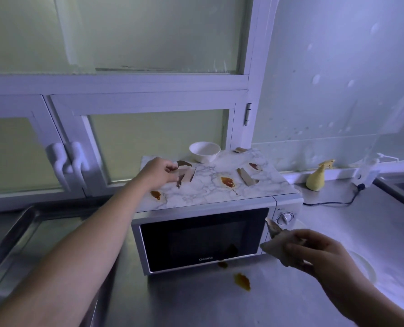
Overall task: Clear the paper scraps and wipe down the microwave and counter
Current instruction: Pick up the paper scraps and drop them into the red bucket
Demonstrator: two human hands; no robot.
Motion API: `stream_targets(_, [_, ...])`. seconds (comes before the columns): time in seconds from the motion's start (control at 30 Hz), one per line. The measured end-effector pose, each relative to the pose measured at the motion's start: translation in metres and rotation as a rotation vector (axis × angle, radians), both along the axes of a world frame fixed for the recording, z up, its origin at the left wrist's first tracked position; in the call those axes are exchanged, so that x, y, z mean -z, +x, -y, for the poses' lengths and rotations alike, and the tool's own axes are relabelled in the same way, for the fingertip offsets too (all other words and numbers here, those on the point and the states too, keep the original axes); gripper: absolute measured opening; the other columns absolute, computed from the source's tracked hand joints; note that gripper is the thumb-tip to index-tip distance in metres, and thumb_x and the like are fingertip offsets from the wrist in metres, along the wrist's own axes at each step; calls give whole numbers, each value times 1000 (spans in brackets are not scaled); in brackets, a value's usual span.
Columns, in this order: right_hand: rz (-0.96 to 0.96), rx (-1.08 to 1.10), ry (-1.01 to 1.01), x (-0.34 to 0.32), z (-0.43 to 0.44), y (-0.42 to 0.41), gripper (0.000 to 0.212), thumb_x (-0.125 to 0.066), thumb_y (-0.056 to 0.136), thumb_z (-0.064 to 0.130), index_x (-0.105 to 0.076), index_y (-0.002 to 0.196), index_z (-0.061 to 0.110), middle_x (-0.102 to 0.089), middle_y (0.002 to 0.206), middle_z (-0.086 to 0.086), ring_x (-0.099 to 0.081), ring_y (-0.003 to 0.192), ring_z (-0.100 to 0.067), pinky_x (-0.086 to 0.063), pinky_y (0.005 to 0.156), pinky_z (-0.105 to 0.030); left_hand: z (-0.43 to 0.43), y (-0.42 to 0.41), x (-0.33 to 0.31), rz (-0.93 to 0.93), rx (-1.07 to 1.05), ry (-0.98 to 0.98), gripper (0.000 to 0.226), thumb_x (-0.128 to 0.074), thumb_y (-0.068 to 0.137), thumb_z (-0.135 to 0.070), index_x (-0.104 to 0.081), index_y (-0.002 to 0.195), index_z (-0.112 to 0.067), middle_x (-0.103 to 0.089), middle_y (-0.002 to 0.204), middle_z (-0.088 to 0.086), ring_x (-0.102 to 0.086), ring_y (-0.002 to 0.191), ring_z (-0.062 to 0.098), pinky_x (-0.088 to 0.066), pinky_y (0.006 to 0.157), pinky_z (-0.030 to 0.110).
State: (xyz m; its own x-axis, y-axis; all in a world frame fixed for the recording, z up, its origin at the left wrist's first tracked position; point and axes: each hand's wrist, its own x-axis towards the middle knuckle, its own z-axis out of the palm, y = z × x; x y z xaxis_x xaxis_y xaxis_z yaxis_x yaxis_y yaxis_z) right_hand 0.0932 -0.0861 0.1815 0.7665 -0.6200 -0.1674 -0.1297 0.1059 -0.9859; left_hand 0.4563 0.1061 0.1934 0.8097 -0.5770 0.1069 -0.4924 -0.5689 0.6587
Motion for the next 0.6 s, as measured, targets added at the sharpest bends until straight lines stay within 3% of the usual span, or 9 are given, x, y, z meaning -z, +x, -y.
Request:
stream_targets(0.1, [51,-146,-230,-21,-16,7,15,-70,84,-1,-78,89,11,-76,95,-14,-72,88,-30,-57,84,-41,3,-54,-9,-9,101,-103,13,-83,77,-22,-74,85,-25,-72,84,-9,-65,77,8,-47,71,27])
stream_targets(0.17, [65,-175,-477,-35,-23,14,21,-74,85,5,-78,81,25,-74,102,7,-70,92,-11,-55,85,-28,3,-91,-15,-24,207,-87,17,-83,77,-23,-70,72,-32,-70,72,-14,-61,67,-2,-44,66,21])
stream_targets(0.23, [59,-244,-726,-53,-29,22,21,-76,84,13,-77,76,33,-60,121,27,-61,105,8,-46,85,-8,0,-123,-22,-46,299,-48,16,-83,76,-28,-71,68,-34,-70,70,-15,-59,62,-4,-41,60,15])
stream_targets(0.33, [31,-436,-888,-71,-35,32,19,-77,83,15,-77,77,33,-47,134,31,-48,110,24,-37,84,2,-6,-159,-36,-85,373,-32,11,-82,74,-39,-73,70,-35,-69,66,-14,-56,56,-3,-36,51,9])
stream_targets(0.4, [33,-499,-884,-76,-39,37,20,-78,82,11,-77,76,31,-56,127,24,-53,109,17,-41,85,-3,-9,-173,-42,-110,401,-72,13,-81,76,-40,-73,69,-33,-68,63,-9,-54,53,0,-38,51,13])
stream_targets(0.5, [68,-475,-825,-71,-43,40,24,-74,82,0,-77,81,24,-74,94,12,-67,89,-2,-52,78,-15,-12,-183,-46,-159,377,-143,17,-82,79,-30,-72,64,-30,-65,57,-3,-52,47,9,-40,48,22])
stream_targets(0.6, [91,-408,-778,-61,-42,38,26,-71,83,-4,-78,87,21,-76,82,11,-71,79,-4,-56,74,-18,-9,-186,-43,-263,360,-204,15,-83,78,-25,-74,67,-24,-64,55,-2,-51,43,11,-41,44,23])
